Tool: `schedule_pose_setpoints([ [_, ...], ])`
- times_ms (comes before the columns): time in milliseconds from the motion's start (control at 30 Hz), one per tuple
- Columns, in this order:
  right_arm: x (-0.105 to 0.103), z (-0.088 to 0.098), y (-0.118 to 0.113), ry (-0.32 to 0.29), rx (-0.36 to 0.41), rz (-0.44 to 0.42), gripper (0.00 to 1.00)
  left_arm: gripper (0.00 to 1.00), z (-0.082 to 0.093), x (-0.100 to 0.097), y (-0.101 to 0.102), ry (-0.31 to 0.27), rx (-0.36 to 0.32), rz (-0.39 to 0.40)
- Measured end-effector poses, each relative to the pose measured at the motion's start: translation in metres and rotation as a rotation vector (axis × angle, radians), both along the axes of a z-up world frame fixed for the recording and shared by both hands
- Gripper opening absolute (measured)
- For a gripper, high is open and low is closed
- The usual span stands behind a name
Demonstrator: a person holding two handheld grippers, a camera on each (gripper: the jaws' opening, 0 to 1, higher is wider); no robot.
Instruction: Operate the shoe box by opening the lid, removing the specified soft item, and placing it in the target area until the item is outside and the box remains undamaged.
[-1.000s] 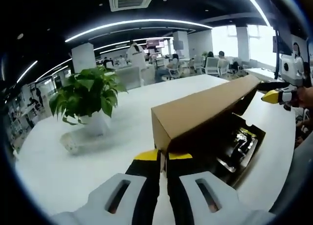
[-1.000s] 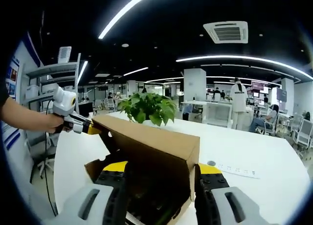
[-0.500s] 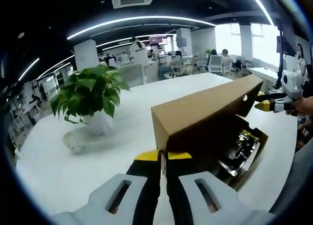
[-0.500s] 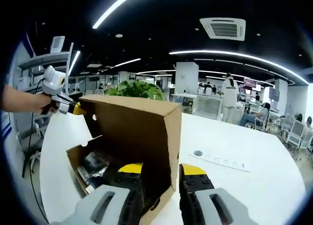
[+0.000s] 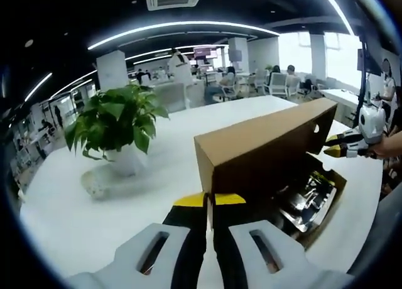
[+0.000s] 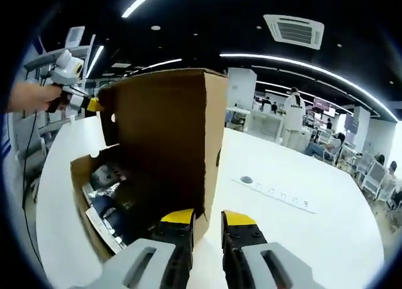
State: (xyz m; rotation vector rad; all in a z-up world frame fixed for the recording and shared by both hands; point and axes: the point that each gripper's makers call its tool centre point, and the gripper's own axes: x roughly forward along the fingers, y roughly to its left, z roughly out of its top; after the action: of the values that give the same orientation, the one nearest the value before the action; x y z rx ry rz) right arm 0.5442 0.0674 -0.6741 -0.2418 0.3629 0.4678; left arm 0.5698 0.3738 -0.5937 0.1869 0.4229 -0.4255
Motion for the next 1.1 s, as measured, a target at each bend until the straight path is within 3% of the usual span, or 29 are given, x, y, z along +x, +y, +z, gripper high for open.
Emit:
schedule_pose_setpoints([
  [133, 0.006, -0.008, -0.002, 0.014, -0.018, 0.004, 0.04, 0.00, 0.001, 0.002, -0.001, 0.003, 0.007, -0.002],
  [200, 0.007, -0.012, 0.000, 0.035, 0.010, 0.011, 0.00, 0.00, 0.001, 0.004, -0.001, 0.005, 0.006, -0.004],
  [567, 0.016, -0.018, 0.004, 0.054, -0.018, 0.032, 0.00, 0.00, 0.003, 0.011, -0.002, 0.000, -0.009, 0.006],
  [700, 0.016, -0.018, 0.004, 0.070, -0.019, 0.026, 0.00, 0.00, 0.003, 0.009, -0.004, -0.025, 0.016, 0.011],
  [867, 0.014, -0.018, 0.007, 0.080, 0.002, 0.028, 0.00, 0.00, 0.003, 0.010, 0.000, -0.024, -0.053, 0.033],
  [1100, 0.009, -0.020, 0.010, 0.107, 0.020, 0.037, 0.00, 0.02, -0.012, -0.002, -0.001, 0.011, -0.025, -0.008],
])
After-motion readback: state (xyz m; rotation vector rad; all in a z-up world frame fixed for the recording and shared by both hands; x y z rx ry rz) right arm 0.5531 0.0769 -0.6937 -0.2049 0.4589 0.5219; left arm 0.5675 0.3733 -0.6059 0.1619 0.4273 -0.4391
